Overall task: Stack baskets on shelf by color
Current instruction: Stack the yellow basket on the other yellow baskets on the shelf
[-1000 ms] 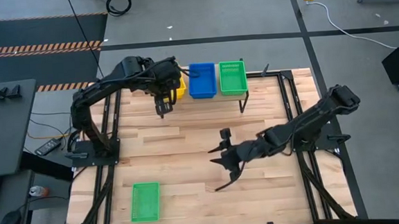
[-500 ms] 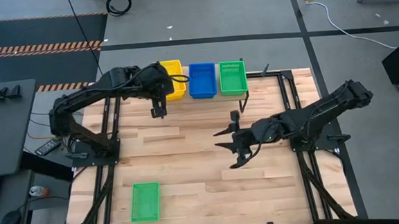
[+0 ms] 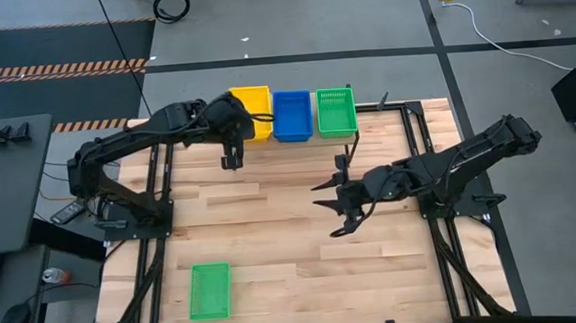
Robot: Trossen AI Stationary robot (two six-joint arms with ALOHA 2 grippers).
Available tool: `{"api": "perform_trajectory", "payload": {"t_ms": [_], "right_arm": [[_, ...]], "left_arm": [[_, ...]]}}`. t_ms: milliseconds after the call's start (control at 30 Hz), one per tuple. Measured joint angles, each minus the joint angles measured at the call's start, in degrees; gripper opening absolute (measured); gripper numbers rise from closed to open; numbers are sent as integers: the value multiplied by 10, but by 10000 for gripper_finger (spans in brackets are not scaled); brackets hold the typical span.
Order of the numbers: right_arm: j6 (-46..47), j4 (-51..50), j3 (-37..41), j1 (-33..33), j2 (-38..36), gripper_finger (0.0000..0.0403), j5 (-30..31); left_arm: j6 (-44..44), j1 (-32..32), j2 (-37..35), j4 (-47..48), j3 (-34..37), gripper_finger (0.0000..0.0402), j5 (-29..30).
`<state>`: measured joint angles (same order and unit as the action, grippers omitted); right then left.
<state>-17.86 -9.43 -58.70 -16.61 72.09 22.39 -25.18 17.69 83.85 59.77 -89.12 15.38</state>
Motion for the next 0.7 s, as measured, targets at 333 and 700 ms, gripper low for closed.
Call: {"api": "perform_trajectory", "payload": {"t_ms": [333, 700], "right_arm": [[2, -12, 0, 21, 0, 149, 0], [-1, -15, 0, 33, 0, 149, 0]], "left_arm": [[-31, 23, -15, -10, 0, 13, -2], [-84, 61, -14, -24, 0, 13, -72]]}}
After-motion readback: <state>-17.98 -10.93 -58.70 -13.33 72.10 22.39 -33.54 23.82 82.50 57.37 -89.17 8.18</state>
